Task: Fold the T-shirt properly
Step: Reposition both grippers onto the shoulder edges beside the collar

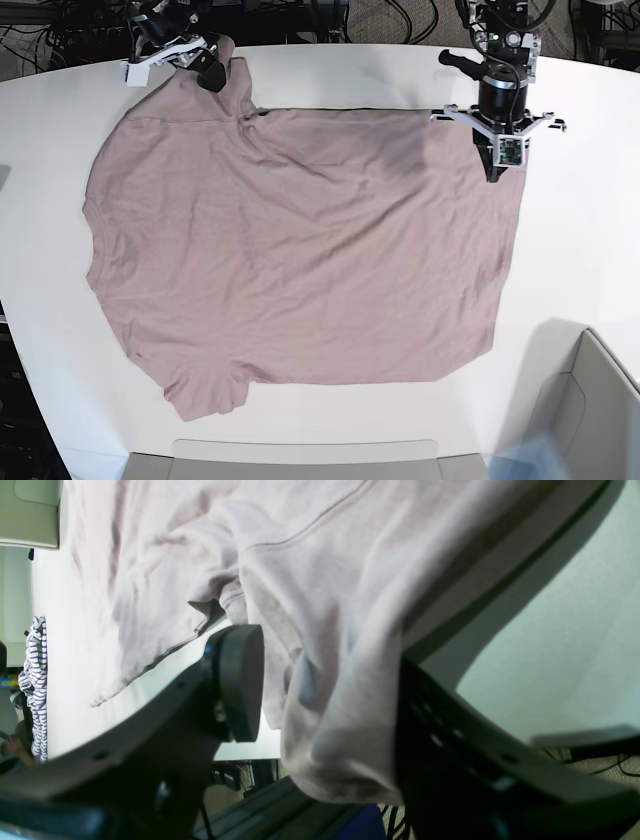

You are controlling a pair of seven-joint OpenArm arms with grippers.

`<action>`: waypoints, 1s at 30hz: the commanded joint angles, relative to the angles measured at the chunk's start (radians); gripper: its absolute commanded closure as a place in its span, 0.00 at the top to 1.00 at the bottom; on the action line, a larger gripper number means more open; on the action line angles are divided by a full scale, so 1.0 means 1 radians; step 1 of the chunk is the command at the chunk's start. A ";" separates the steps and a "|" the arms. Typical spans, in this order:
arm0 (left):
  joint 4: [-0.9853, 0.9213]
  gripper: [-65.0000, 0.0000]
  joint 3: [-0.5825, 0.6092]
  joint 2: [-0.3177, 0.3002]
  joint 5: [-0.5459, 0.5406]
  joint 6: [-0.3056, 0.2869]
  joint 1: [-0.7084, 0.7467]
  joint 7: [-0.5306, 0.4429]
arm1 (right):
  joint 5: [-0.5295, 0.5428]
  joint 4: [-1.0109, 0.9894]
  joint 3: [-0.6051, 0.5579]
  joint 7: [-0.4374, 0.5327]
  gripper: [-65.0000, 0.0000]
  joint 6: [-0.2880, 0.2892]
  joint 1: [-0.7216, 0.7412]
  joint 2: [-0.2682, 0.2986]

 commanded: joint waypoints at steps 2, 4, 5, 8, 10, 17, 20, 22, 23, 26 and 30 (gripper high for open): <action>0.019 0.04 -0.095 -0.004 -0.160 0.010 -0.003 0.024 | -0.030 -0.007 0.026 -0.059 0.43 -0.047 -0.015 0.036; 0.018 0.09 -0.221 -0.009 -0.390 0.010 -0.005 0.076 | -0.032 -0.008 0.036 -0.059 0.43 -0.047 -0.008 0.048; 0.016 0.11 -0.286 -0.010 -0.506 0.009 -0.005 0.101 | -0.033 -0.008 0.038 -0.059 0.43 -0.047 -0.006 0.054; -0.005 0.14 -0.454 -0.012 -0.779 0.009 -0.006 0.198 | -0.030 -0.008 0.056 -0.059 0.43 -0.047 -0.003 0.068; -0.045 0.15 -0.536 -0.020 -0.918 0.009 -0.034 0.300 | -0.032 -0.008 0.059 -0.059 0.43 -0.047 -0.002 0.076; -0.292 0.16 -0.625 -0.047 -1.010 0.009 -0.120 0.524 | -0.033 -0.008 0.059 -0.066 0.43 -0.047 0.012 0.076; -0.340 0.16 -0.631 -0.046 -1.010 0.009 -0.117 0.524 | -0.033 -0.008 0.059 -0.066 0.43 -0.047 0.012 0.077; -0.352 0.16 -0.631 -0.049 -1.010 0.009 -0.115 0.526 | -0.033 -0.007 0.056 -0.066 0.43 -0.047 0.012 0.091; -0.354 0.16 -0.631 -0.049 -1.008 0.009 -0.114 0.529 | -0.032 -0.007 0.055 -0.066 0.43 -0.047 0.012 0.099; -0.358 0.16 -0.623 -0.052 -1.007 0.009 -0.091 0.537 | -0.030 -0.007 0.055 -0.066 0.43 -0.047 0.012 0.103; -0.378 0.17 -0.620 -0.052 -0.971 0.009 -0.086 0.537 | -0.030 -0.007 0.056 -0.066 0.43 -0.047 0.012 0.103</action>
